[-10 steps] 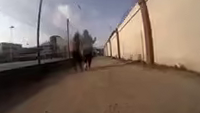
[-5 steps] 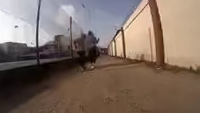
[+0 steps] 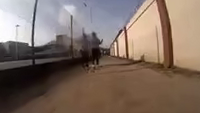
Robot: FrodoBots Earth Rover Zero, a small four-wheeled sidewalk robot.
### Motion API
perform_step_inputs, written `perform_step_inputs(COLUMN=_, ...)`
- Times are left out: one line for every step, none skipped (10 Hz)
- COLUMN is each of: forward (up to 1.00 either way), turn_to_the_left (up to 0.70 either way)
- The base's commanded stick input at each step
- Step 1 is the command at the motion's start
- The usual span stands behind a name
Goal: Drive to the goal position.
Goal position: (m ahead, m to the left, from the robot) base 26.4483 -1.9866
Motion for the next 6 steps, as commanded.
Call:
perform_step_inputs(forward=0.71, turn_to_the_left=0.0)
perform_step_inputs(forward=0.8, turn_to_the_left=0.0)
perform_step_inputs(forward=0.85, turn_to_the_left=0.0)
perform_step_inputs(forward=0.85, turn_to_the_left=0.0)
perform_step_inputs(forward=0.85, turn_to_the_left=0.0)
perform_step_inputs(forward=0.85, turn_to_the_left=0.0)
